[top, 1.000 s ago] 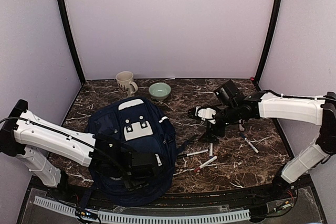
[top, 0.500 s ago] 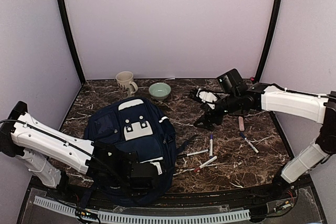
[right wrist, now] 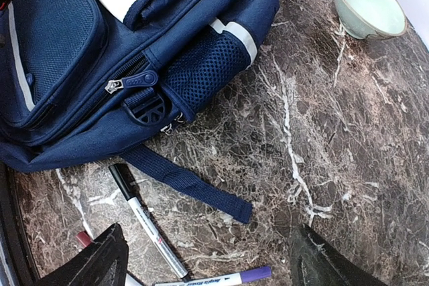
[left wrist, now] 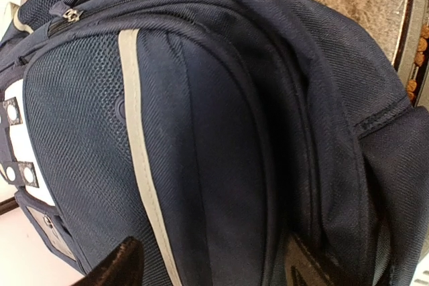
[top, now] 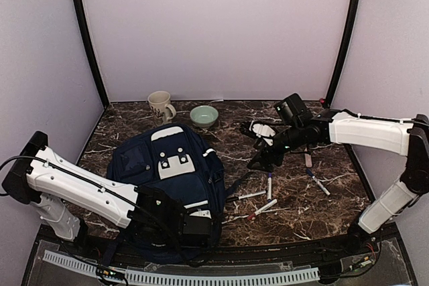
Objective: Pack the student bag
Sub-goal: Pick up the upper front pocket of the student bag.
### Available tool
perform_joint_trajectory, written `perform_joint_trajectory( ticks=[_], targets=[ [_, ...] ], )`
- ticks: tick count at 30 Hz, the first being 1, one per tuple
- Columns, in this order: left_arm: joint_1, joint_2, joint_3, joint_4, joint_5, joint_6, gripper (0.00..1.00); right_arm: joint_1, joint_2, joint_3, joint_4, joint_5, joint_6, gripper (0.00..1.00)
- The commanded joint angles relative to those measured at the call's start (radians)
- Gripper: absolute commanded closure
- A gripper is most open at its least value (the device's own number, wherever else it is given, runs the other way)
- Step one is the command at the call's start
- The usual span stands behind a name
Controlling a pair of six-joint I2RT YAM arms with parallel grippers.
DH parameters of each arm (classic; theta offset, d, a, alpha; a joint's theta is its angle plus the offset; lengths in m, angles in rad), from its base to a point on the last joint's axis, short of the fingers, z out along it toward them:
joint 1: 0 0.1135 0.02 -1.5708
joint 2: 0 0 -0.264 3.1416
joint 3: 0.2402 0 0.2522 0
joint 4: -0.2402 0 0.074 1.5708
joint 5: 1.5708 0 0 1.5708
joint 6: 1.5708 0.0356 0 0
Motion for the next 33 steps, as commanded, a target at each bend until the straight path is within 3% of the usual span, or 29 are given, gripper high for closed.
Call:
perform_joint_trajectory(
  ticks=[1, 7, 13, 24, 28, 33],
  targets=[
    [0.007, -0.056, -0.025, -0.043, -0.025, -0.036, 0.29, 0.0, 0.0, -0.008, 0.018, -0.02, 0.004, 0.18],
    [0.007, -0.113, -0.047, -0.035, 0.0, -0.036, 0.31, -0.001, 0.003, -0.012, 0.022, -0.02, 0.003, 0.18],
    [0.006, -0.114, -0.099, 0.048, 0.07, 0.016, 0.19, 0.0, 0.011, -0.007, 0.016, -0.023, 0.001, 0.19],
    [0.022, -0.003, -0.052, -0.006, -0.088, -0.028, 0.22, 0.0, 0.018, -0.011, 0.016, -0.027, -0.002, 0.22],
    [0.063, -0.028, -0.044, -0.003, -0.114, -0.032, 0.34, 0.0, 0.032, -0.003, 0.009, -0.032, 0.0, 0.25],
    [0.145, -0.071, -0.041, 0.169, -0.11, 0.098, 0.7, 0.0, 0.042, -0.001, 0.001, -0.04, -0.011, 0.32]
  ],
)
